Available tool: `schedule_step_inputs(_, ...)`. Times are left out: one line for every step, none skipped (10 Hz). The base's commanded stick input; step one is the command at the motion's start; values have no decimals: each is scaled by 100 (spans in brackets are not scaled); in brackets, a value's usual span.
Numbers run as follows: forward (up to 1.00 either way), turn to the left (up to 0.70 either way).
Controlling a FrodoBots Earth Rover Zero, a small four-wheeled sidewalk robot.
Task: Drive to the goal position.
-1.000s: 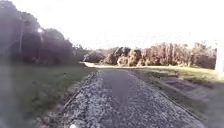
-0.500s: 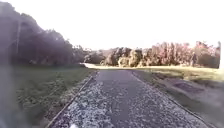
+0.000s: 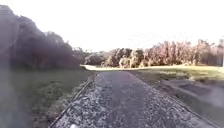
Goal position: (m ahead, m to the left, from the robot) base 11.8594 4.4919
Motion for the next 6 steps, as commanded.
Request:
schedule_step_inputs(70,0)
schedule_step_inputs(70,0)
schedule_step_inputs(70,0)
schedule_step_inputs(70,0)
schedule_step_inputs(70,0)
schedule_step_inputs(70,0)
